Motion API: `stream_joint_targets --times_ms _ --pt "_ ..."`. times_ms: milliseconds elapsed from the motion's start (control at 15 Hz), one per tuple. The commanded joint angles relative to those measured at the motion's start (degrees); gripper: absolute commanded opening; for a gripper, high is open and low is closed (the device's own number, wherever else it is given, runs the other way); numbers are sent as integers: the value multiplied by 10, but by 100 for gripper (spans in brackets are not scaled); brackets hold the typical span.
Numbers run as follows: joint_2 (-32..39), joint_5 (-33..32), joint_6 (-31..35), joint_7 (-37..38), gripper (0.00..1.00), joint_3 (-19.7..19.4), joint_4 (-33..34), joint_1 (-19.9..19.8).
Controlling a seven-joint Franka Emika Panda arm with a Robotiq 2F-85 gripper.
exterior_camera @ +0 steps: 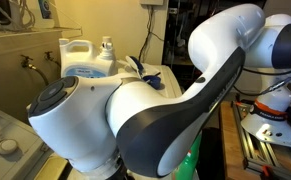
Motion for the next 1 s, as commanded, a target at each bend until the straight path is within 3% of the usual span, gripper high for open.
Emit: stream_joint_targets --times_ms 0,200,467,667,933 --pt "21 -5 -15 0 30 -4 31 8" --pt "-14 -16 -15 5 30 -12 15 5" --pt "-116 -86 -27 41 30 -56 -35 9" --pt "-188 -112 -87 39 30 -68 -65 14" --pt "-287 -137 -155 121 30 -85 -159 14"
